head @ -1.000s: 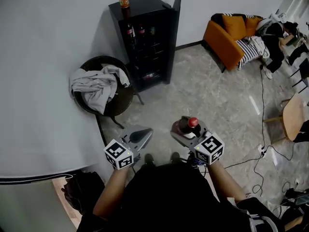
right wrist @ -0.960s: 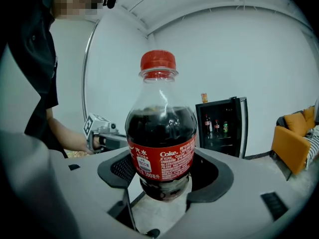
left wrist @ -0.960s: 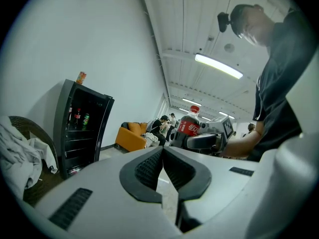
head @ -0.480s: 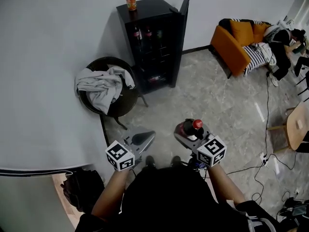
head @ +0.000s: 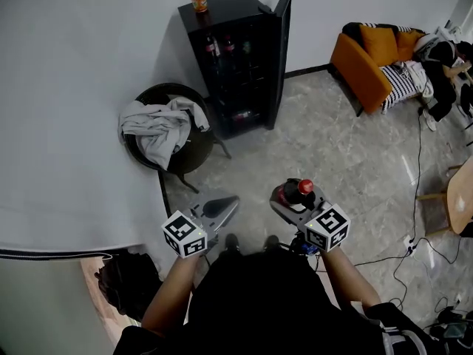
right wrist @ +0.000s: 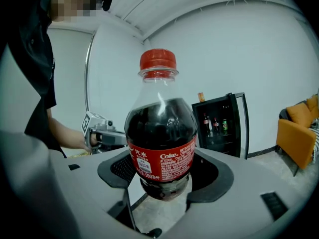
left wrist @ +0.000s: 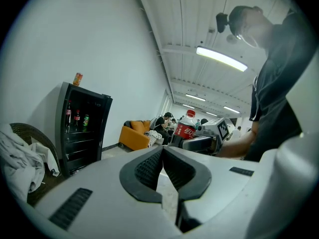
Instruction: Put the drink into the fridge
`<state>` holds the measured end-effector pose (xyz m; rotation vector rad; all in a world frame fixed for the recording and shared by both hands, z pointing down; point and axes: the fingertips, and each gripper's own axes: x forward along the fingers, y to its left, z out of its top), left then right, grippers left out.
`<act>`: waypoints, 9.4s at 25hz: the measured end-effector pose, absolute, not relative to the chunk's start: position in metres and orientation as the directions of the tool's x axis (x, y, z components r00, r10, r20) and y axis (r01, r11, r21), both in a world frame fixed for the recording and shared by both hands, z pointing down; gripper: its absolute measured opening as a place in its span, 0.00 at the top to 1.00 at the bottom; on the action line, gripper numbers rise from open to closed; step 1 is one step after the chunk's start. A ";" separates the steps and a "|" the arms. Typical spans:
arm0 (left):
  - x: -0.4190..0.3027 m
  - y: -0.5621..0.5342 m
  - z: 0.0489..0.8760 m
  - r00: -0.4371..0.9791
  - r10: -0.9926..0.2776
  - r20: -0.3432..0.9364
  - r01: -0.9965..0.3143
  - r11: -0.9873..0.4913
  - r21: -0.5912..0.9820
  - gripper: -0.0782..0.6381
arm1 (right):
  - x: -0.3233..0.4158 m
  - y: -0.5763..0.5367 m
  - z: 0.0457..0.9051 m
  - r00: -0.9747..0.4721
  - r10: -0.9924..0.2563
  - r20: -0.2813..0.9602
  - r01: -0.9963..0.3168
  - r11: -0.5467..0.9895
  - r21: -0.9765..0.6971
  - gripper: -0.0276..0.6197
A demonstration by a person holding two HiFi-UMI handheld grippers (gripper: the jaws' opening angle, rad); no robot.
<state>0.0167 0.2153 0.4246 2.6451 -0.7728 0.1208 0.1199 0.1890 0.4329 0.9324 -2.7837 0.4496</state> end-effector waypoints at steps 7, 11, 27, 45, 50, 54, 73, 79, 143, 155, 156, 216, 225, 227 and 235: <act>0.042 0.214 0.429 0.827 -0.526 0.197 -0.560 -0.750 0.352 0.88 | 0.144 0.183 0.440 -0.800 -0.543 0.254 -0.593 0.777 -0.208 0.48; 0.048 0.223 0.432 0.830 -0.513 0.218 -0.557 -0.750 0.356 0.88 | 0.150 0.182 0.448 -0.796 -0.556 0.241 -0.603 0.763 -0.231 0.48; 0.023 0.160 0.456 0.878 -0.441 0.185 -0.476 -0.766 0.432 0.88 | 0.123 0.127 0.459 -0.739 -0.601 0.304 -0.666 0.720 -0.197 0.48; -0.060 0.018 0.452 0.936 -0.342 0.088 -0.347 -0.842 0.414 0.88 | 0.006 -0.001 0.432 -0.668 -0.668 0.328 -0.723 0.686 -0.074 0.48; -0.058 0.001 0.448 0.939 -0.331 0.088 -0.337 -0.846 0.412 0.88 | 0.013 -0.020 0.432 -0.659 -0.670 0.342 -0.730 0.679 -0.077 0.48; -0.069 -0.023 0.452 0.925 -0.366 0.102 -0.374 -0.828 0.417 0.88 | 0.022 -0.044 0.438 -0.659 -0.664 0.354 -0.726 0.684 -0.070 0.48; -0.047 -0.199 0.457 0.843 -0.512 0.167 -0.531 -0.737 0.418 0.88 | 0.033 -0.223 0.450 -0.778 -0.512 0.365 -0.579 0.810 -0.096 0.48; -0.042 -0.232 0.456 0.810 -0.555 0.191 -0.582 -0.715 0.387 0.88 | 0.034 -0.273 0.467 -0.806 -0.467 0.364 -0.539 0.833 -0.125 0.48; -0.073 -0.454 0.678 0.497 -0.847 0.189 -0.850 -0.431 0.303 0.88 | -0.066 -0.553 0.710 -0.740 -0.582 0.337 -0.620 0.784 -0.006 0.48; -0.076 -0.461 0.681 0.481 -0.857 0.183 -0.852 -0.409 0.326 0.88 | -0.069 -0.562 0.723 -0.723 -0.586 0.366 -0.633 0.774 -0.012 0.48; -0.075 -0.462 0.681 0.481 -0.858 0.182 -0.853 -0.409 0.326 0.88 | -0.071 -0.563 0.719 -0.726 -0.589 0.355 -0.633 0.774 -0.010 0.48; -0.129 -0.023 0.402 0.868 -0.492 -0.058 -0.452 -0.834 0.316 0.88 | 0.028 -0.052 0.300 -0.759 -0.633 0.153 -0.636 0.771 0.033 0.92; -0.082 0.046 0.403 0.914 -0.402 -0.050 -0.367 -0.874 0.317 0.88 | 0.037 0.039 0.332 -0.808 -0.522 0.274 -0.549 0.835 -0.029 0.92; -0.064 0.061 0.401 0.917 -0.396 -0.039 -0.365 -0.876 0.316 0.88 | 0.042 0.057 0.329 -0.818 -0.516 0.254 -0.536 0.844 -0.014 0.92; 0.027 0.128 0.401 0.952 -0.306 -0.013 -0.286 -0.903 0.321 0.88 | 0.117 0.130 0.332 -0.852 -0.515 0.092 -0.522 0.825 -0.217 0.92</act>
